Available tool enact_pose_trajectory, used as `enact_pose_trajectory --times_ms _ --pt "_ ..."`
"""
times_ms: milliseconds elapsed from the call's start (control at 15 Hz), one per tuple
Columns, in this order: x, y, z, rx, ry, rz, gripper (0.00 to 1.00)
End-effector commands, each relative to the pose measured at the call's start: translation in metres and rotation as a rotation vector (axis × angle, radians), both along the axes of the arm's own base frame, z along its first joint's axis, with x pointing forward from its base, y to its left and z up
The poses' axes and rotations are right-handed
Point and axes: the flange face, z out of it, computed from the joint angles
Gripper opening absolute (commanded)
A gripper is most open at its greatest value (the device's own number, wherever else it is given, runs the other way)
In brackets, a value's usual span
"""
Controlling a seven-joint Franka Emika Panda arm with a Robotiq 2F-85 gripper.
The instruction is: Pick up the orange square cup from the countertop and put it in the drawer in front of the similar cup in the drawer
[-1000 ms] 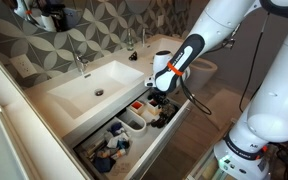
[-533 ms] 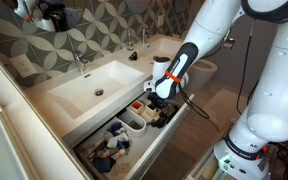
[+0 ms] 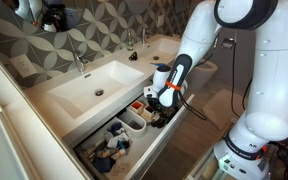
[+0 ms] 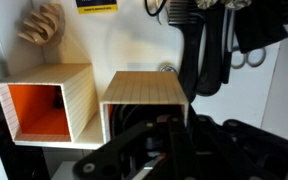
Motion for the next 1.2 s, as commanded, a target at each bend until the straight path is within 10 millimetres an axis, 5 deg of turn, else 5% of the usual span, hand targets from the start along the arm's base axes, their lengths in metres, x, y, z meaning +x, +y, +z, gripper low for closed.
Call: enact_pose_trajectory --times_ms 0,1133 --pt "0.016 -0.002 -0.019 0.013 -0.032 0.02 0.02" --pt "0.04 0.009 -0.047 0.037 -0.08 0.012 0.02"
